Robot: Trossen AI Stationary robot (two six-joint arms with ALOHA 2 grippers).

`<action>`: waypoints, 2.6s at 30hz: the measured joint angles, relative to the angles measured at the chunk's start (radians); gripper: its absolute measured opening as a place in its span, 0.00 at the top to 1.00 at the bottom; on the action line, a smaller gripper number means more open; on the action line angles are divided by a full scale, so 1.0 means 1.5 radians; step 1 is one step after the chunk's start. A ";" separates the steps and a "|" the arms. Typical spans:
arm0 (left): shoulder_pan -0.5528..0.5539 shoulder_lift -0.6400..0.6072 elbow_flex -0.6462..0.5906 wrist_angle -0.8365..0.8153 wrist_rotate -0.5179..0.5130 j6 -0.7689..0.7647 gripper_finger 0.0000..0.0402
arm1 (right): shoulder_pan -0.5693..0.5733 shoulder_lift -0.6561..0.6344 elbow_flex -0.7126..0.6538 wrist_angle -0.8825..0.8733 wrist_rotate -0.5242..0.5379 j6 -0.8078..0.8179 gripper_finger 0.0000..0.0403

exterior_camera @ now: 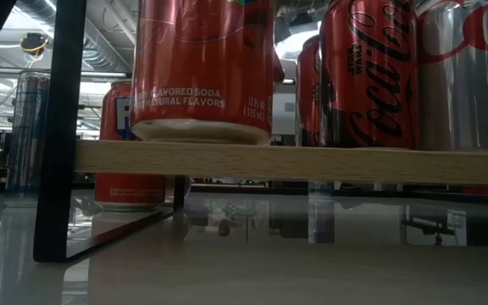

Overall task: Place canned beverage on shelf
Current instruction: Put the bottom left orange soda can on the shelf

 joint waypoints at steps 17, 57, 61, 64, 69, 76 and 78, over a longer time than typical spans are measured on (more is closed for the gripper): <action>-0.050 0.058 -0.001 -0.002 -0.008 0.012 0.31 | 0.000 0.000 0.000 0.001 0.005 0.000 0.14; -0.052 0.068 0.001 0.043 -0.002 0.014 0.20 | 0.000 0.000 0.000 -0.001 0.005 0.000 0.14; -0.048 0.063 0.000 0.044 -0.001 -0.005 0.20 | 0.000 0.000 0.000 -0.004 0.005 0.000 0.14; -0.040 0.058 0.015 0.039 0.000 -0.024 0.20 | 0.000 0.000 0.000 -0.004 0.004 0.000 0.14; -0.023 0.057 0.079 0.039 0.002 -0.025 0.20 | 0.000 0.000 0.000 -0.004 0.004 0.000 0.14; 0.006 0.055 0.118 -0.046 -0.141 -0.020 0.20 | 0.000 0.000 0.000 -0.003 0.004 0.000 0.14; 0.015 0.056 0.112 -0.080 -0.147 -0.020 0.20 | 0.000 0.000 0.000 -0.003 0.004 0.000 0.14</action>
